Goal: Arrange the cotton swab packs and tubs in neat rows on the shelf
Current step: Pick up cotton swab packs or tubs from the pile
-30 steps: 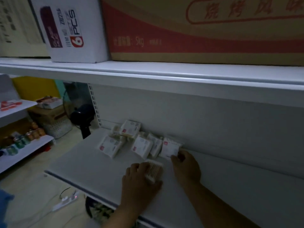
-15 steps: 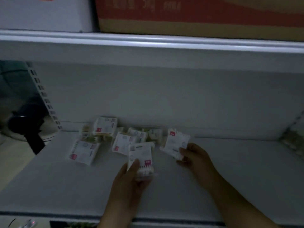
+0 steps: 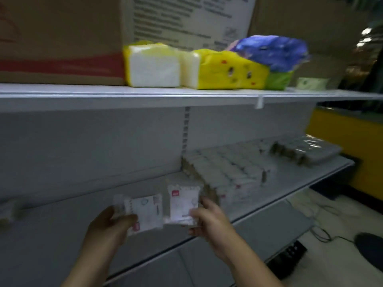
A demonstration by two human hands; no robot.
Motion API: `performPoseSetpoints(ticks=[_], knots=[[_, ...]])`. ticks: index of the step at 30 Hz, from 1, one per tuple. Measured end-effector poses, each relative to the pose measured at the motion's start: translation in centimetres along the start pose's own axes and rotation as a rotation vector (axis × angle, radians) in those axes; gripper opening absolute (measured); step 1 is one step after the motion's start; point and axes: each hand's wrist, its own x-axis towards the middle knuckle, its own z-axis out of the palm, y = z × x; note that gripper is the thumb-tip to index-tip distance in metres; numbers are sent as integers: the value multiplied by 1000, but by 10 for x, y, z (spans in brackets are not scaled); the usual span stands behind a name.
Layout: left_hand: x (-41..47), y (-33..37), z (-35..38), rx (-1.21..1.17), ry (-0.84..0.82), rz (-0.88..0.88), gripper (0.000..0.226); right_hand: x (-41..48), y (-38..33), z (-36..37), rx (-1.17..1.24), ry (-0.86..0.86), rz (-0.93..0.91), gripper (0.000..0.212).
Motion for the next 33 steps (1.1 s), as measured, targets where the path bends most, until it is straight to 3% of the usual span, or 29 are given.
performPoseSetpoints(ticks=[1, 3, 7, 13, 16, 22, 25, 28, 33], knots=[[-8, 7, 26, 15, -23, 39, 25, -7, -1, -27, 10, 11, 7, 18], [-19, 15, 78, 13, -102, 70, 22, -17, -4, -79, 30, 47, 10, 21], [-32, 0, 162, -6, -223, 19, 9, -35, -10, -157, 2, 102, -16, 18], [-31, -13, 250, 135, -317, -8, 29, -43, -11, -232, -97, 220, -40, 13], [-22, -9, 288, 221, -390, 58, 23, -30, -19, -263, -143, 253, -66, 13], [23, 1, 334, 426, -163, 363, 16, 19, -31, -315, -317, 303, -78, 8], [43, 11, 353, 699, -109, 479, 22, 50, -41, -343, -394, 320, -86, 8], [65, 13, 365, 1000, -152, 569, 29, 81, -47, -366, -490, 322, -82, 32], [81, -5, 378, 1252, -93, 564, 30, 121, -47, -371, -652, 193, -131, 44]])
